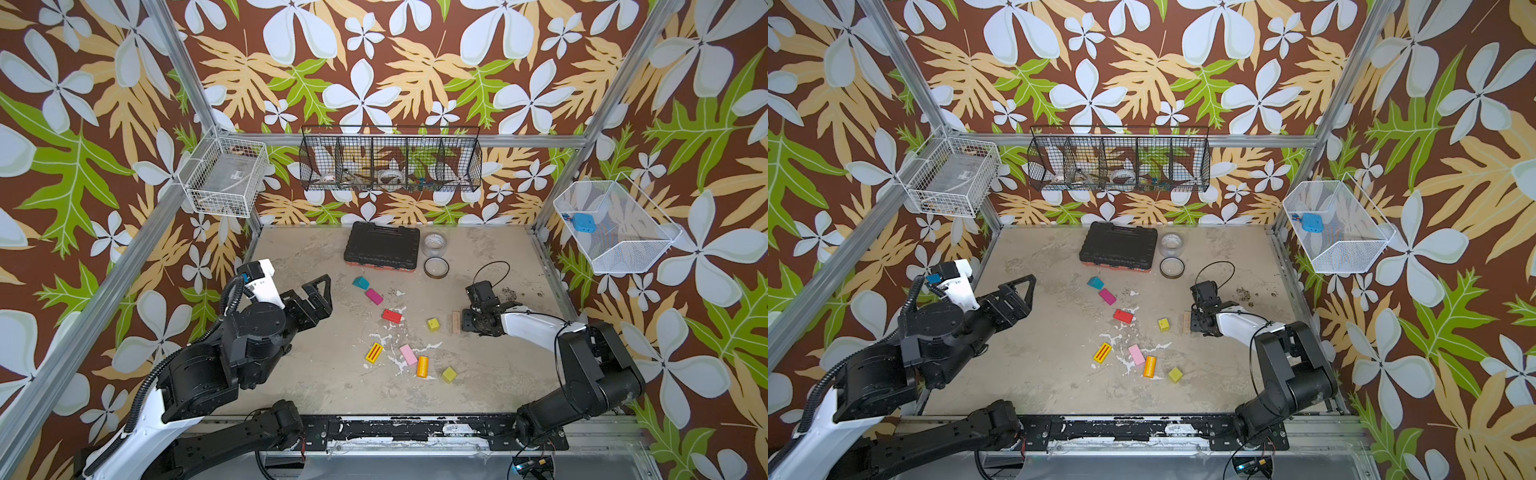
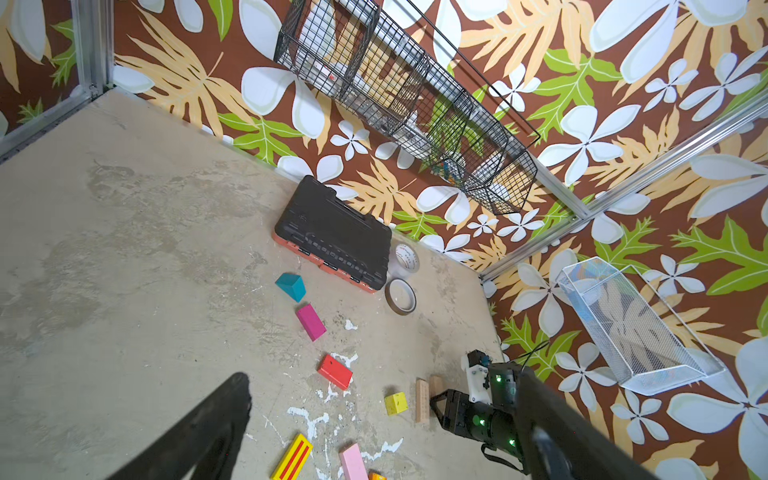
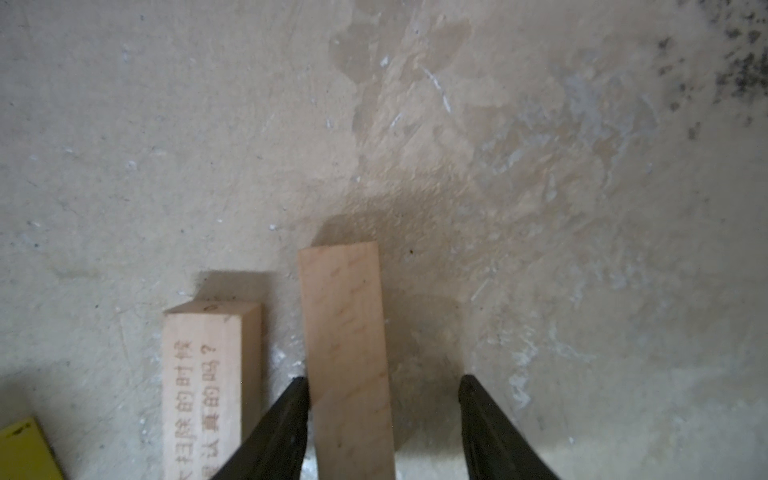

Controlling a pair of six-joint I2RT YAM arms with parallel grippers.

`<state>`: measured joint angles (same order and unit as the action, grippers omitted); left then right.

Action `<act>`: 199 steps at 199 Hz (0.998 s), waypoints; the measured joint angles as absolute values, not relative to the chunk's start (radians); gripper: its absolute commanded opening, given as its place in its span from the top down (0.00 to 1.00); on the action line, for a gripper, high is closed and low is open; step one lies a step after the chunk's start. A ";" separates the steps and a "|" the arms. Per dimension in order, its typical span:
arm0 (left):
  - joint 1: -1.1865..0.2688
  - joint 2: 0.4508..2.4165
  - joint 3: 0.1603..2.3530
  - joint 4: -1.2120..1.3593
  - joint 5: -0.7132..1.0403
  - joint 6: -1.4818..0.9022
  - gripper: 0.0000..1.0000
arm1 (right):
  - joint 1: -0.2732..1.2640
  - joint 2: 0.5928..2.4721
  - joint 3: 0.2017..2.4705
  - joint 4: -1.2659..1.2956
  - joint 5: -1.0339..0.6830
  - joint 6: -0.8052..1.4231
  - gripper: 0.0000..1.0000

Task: Build the wood block tower
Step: 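Lower the right gripper onto the plain bar and close while the left arm draws back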

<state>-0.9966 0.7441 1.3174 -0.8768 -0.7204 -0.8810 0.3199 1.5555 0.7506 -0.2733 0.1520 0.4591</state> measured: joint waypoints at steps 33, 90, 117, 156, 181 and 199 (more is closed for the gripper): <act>-0.997 0.732 1.303 -0.875 -0.724 -0.879 0.00 | 0.320 1.565 0.755 -0.256 0.136 0.454 0.55; -0.997 0.734 1.299 -0.857 -0.699 -0.858 0.00 | 0.320 1.546 0.737 -0.252 0.120 0.445 0.67; -0.997 0.726 1.303 -0.855 -0.693 -0.855 0.00 | 0.320 1.515 0.714 -0.258 0.080 0.445 0.68; -0.997 0.721 1.303 -0.853 -0.695 -0.844 0.00 | 0.319 1.478 0.667 -0.229 0.046 0.449 0.71; -0.997 0.696 1.294 -0.857 -0.712 -0.815 0.00 | 0.319 1.476 0.662 -0.218 0.042 0.450 0.72; -0.997 0.642 1.274 -0.872 -0.728 -0.762 0.00 | 0.320 1.481 0.662 -0.203 0.032 0.450 0.73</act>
<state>-0.9966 0.6422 1.2739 -0.8722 -0.7284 -0.7624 0.3199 1.4807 0.6624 -0.2031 0.0322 0.4496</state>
